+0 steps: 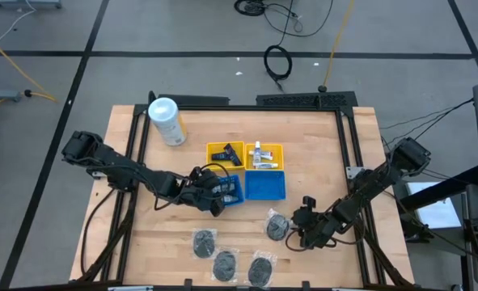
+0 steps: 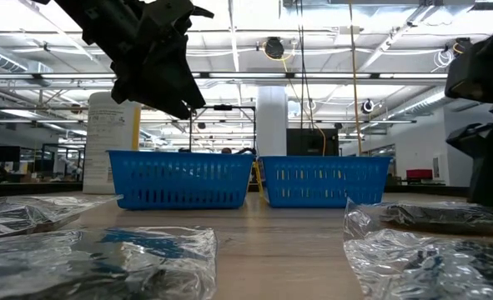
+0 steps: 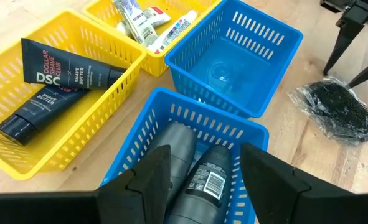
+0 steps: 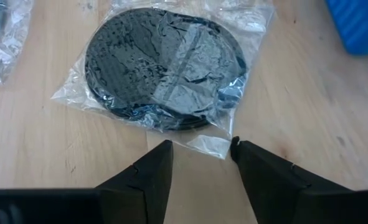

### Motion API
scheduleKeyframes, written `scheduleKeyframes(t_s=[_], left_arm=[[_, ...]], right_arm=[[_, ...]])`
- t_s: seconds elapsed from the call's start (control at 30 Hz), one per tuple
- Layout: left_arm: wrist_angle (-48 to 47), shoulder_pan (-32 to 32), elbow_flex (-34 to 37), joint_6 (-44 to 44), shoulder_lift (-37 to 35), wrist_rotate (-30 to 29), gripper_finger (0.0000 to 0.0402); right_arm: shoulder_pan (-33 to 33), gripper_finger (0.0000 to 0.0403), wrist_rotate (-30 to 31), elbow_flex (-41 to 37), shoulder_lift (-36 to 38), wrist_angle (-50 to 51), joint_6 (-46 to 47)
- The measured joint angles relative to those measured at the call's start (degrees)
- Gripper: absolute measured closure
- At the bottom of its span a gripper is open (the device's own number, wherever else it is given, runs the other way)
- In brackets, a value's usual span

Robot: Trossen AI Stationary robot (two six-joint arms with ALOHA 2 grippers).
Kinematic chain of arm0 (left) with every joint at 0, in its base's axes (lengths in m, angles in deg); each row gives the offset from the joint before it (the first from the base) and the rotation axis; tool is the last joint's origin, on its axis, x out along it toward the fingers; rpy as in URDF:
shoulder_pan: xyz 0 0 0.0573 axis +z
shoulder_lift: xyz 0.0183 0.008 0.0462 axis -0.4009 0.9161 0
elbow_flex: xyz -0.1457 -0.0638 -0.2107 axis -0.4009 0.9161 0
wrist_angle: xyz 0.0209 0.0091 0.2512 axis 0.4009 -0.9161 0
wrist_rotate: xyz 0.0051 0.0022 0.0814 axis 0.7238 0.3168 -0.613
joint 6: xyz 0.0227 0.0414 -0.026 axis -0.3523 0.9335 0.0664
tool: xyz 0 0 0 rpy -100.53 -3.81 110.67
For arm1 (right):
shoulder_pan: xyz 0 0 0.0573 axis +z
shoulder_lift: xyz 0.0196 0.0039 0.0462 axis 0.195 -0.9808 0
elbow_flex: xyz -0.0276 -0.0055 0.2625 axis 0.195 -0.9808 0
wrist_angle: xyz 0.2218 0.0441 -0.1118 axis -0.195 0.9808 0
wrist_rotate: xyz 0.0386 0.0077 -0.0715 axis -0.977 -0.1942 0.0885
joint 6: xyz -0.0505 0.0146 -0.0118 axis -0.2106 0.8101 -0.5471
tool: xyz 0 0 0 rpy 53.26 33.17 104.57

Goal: Pick & Place Travel size toiletries
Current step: Put the top right hairbrush into the right blue bin

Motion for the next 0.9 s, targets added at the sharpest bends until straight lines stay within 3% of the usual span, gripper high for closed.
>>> scheduleKeyframes(t_s=[0.2, 0.43, 0.9], left_arm=[[0.0, 0.0, 0.0, 0.0, 0.0, -0.1, 0.0215], [-0.1, 0.0, 0.0, 0.0, 0.0, -0.1, 0.0215], [-0.1, 0.0, 0.0, 0.0, 0.0, -0.1, 0.0215]], right_arm=[[0.0, 0.0264, -1.1, -0.2, -0.2, -4.5, -4.8], [0.0, 0.0388, -2.8, -0.1, -0.2, -7.5, -7.9], [0.1, 0.0402, -1.5, 0.0, -0.2, -9.7, -9.2]])
